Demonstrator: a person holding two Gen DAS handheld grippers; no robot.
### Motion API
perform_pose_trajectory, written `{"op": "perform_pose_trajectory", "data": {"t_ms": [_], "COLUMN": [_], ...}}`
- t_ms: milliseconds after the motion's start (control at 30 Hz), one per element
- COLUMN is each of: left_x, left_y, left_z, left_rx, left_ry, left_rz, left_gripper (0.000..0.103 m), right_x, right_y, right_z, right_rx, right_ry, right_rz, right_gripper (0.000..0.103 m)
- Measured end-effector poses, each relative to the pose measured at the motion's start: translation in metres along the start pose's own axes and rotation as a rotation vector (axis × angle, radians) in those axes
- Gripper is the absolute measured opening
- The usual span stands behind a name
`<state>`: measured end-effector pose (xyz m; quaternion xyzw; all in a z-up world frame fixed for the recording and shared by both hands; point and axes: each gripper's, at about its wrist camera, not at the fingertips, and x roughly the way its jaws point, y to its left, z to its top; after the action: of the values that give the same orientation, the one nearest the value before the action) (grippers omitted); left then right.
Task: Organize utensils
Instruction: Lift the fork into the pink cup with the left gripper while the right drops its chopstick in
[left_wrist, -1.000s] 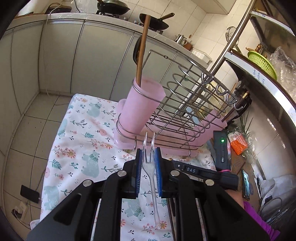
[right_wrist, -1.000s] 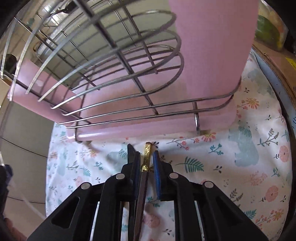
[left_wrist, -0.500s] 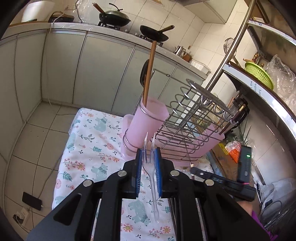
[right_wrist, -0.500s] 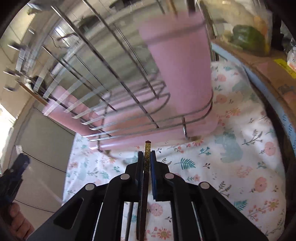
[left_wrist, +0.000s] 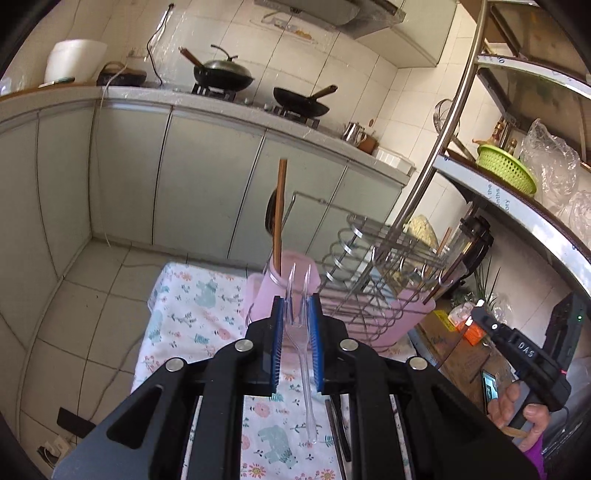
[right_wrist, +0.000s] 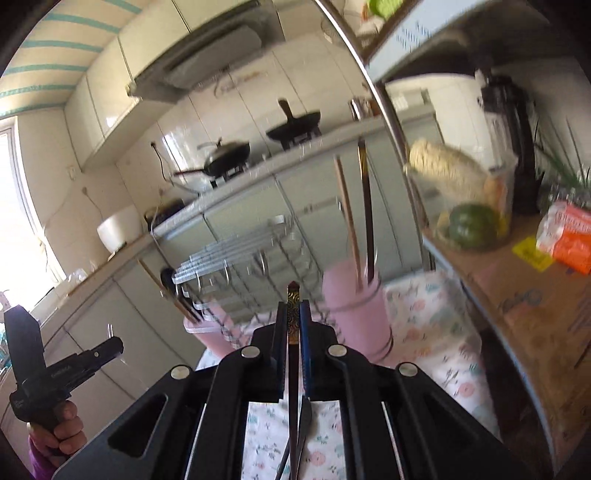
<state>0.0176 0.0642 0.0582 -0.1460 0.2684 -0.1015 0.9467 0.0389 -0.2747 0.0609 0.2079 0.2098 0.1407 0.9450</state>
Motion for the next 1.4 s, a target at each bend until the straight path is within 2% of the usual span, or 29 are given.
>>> {"op": "perform_pose_trajectory", "data": {"t_ms": [200,500,733,1000,1267,1400], "left_x": [-0.019,-0.033,-0.011,0.028,0.069,0.086], "left_y": [-0.007,-0.034,-0.044,-0.037,-0.02,-0.014], "left_z": [0.034,0.096,0.113,0.111,0.085,0.071], "left_rx": [0.009,0.063,0.108,0.135,0.126,0.125], "left_ry": [-0.089,-0.258,-0.314,-0.274,-0.166,-0.106], "left_rz": [0.017,0.056,0.113,0.159,0.174,0.179], "left_gripper": [0.013,0.013,0.013,0.013,0.013,0.013], "right_x": [-0.03,-0.053,-0.045,-0.002,0.039,0.049], "right_y": [0.022,0.041,0.045,0.027,-0.002,-0.008], "right_z": [0.04,0.099,0.124,0.111,0.081,0.063], "right_rx": [-0.078,-0.167,-0.242,-0.274,-0.225,-0.214], "right_ry": [-0.105,-0.302,-0.383,-0.301,-0.134,-0.114], "right_rz": [0.025,-0.004,-0.097,-0.174,-0.198,-0.204], "right_gripper": [0.006,0.006,0.006,0.006,0.006,0.006]}}
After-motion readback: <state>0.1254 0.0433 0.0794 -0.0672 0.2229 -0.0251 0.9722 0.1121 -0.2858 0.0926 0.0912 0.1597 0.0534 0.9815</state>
